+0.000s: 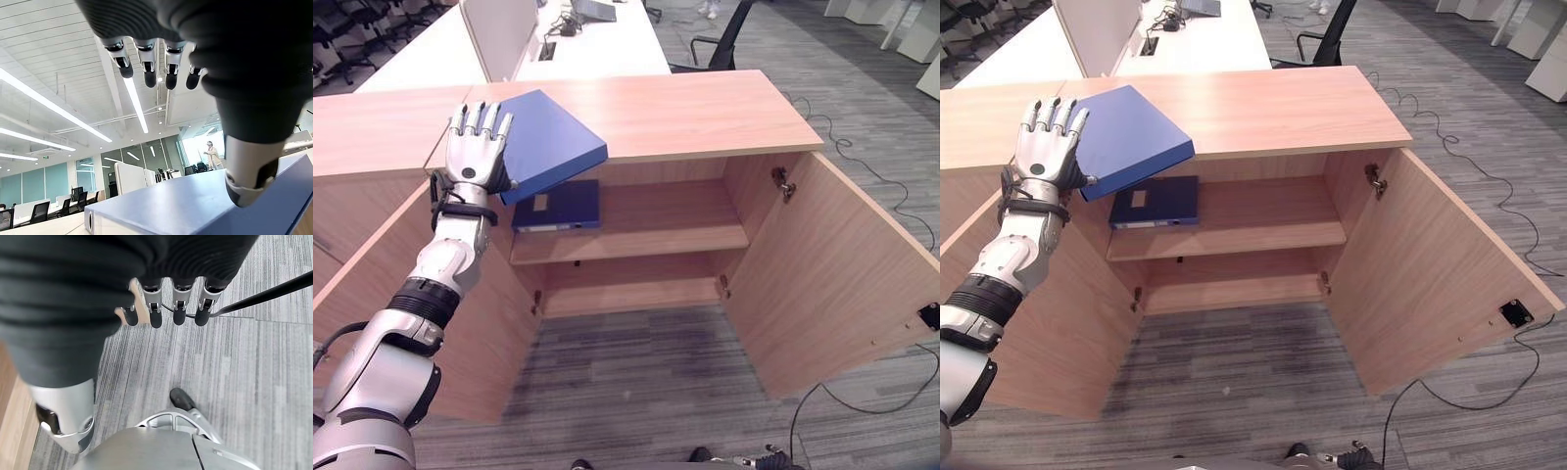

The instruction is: Put the empty folder in the office cabinet

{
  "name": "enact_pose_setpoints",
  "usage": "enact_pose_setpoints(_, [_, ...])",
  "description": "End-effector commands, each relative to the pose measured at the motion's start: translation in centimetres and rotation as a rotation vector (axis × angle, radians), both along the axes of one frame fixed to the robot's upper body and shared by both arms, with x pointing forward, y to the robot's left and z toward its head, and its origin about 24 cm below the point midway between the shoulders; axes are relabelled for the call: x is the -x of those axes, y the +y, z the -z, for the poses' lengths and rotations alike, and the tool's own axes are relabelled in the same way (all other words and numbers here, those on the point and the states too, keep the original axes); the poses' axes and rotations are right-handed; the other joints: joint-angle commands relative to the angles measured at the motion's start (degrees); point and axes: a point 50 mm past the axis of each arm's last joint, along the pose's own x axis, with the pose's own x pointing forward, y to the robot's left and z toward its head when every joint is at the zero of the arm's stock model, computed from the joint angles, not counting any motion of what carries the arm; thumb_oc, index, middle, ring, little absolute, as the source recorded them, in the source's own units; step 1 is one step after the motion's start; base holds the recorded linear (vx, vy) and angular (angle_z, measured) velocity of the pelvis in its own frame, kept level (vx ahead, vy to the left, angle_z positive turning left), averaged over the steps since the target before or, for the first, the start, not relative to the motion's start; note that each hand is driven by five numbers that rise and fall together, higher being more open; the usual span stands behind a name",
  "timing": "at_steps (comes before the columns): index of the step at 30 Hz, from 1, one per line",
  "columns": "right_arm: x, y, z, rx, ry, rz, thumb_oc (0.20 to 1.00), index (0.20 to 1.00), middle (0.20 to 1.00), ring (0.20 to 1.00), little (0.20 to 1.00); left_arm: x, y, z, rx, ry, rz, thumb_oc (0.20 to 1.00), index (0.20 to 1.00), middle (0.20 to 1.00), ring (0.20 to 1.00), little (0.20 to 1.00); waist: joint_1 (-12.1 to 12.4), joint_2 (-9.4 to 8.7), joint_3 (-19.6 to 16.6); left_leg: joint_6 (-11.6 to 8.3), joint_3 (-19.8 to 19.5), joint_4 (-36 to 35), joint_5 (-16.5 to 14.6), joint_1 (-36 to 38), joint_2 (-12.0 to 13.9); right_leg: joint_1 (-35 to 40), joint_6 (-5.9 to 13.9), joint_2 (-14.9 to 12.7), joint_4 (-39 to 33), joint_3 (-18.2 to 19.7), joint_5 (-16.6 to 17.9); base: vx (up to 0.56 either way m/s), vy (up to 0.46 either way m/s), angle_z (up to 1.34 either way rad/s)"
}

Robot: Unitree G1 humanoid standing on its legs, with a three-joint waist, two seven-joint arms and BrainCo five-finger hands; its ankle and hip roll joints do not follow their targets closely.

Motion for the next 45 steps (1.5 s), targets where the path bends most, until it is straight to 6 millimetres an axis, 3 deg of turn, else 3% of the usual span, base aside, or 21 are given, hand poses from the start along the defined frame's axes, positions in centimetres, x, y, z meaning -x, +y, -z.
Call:
enact_pose_setpoints(1, [-0.7, 1.2, 0.2, -0.019, -0.007, -0.031, 1.0, 1.0, 1.0, 1.0, 1.0, -0.5, 0.9, -2.7, 0.089, -0.092, -0.04, 1.0, 1.0, 1.0, 1.0, 1.0, -0.7, 0.21, -0.7, 1.39, -0.6, 0.7, 0.3, -3.8, -2.1, 7.8, 5.51, -4.5, 3.3, -3.8, -4.7, 0.0, 0.0, 0.0])
enact_pose_setpoints(7, [-0.7, 1.3, 0.2, -0.017, -0.002, -0.048, 1.0, 1.0, 1.0, 1.0, 1.0, -0.4, -1.1, -1.5, 0.215, -0.061, 0.072, 1.0, 1.0, 1.0, 1.0, 1.0, -0.7, 0.1, -0.8, 1.36, -0.6, 0.5, 0.6, -3.5, -2.1, 8.2, 5.25, -4.1, 3.2, -3.8, -5.0, 0.0, 0.0, 0.0])
enact_pose_setpoints(15, [-0.6, 1.4, 0.2, -0.022, 0.006, -0.057, 1.0, 1.0, 1.0, 1.0, 1.0, 0.2, -3.6, -1.6, 0.321, -0.071, 0.221, 1.0, 1.0, 1.0, 1.0, 1.0, -0.4, 0.4, -1.1, 1.15, -0.6, 0.5, 1.0, -3.4, -1.8, 8.5, 4.7, -3.6, 3.1, -4.1, -5.8, 0.0, -0.006, -0.01])
enact_pose_setpoints(24, [-0.6, 1.3, 0.2, -0.015, 0.003, -0.064, 1.0, 1.0, 1.0, 1.0, 1.0, -0.3, -3.1, -0.8, 0.307, -0.025, 0.176, 1.0, 1.0, 1.0, 1.0, 1.0, -0.6, 0.24, -1.2, 0.98, -0.4, 0.5, 1.3, -3.7, -1.5, 8.2, 4.48, -3.2, 2.9, -3.9, -5.8, 0.0, 0.0, 0.0])
enact_pose_setpoints(34, [-0.7, 1.2, 0.1, -0.007, 0.001, -0.076, 1.0, 1.0, 1.0, 1.0, 1.0, -0.9, -1.5, 3.5, 0.298, 0.152, 0.041, 1.0, 1.0, 1.0, 1.0, 1.0, -1.0, -0.11, -1.2, 1.08, 0.3, 0.6, 1.4, -3.7, -1.2, 8.1, 4.31, -2.9, 2.8, -3.5, -5.8, 0.0, 0.0, -0.01])
enact_pose_setpoints(45, [-0.7, 1.1, 0.1, -0.001, -0.015, -0.082, 1.0, 1.0, 1.0, 1.0, 1.0, -2.8, -1.2, 0.6, -0.025, 0.119, -0.079, 1.0, 1.0, 1.0, 1.0, 1.0, -1.8, -0.56, -1.2, 1.27, 0.7, 0.5, 1.4, -3.9, -1.2, 7.7, 4.46, -2.9, 3.1, -3.8, -6.0, 0.0, -0.002, -0.02])
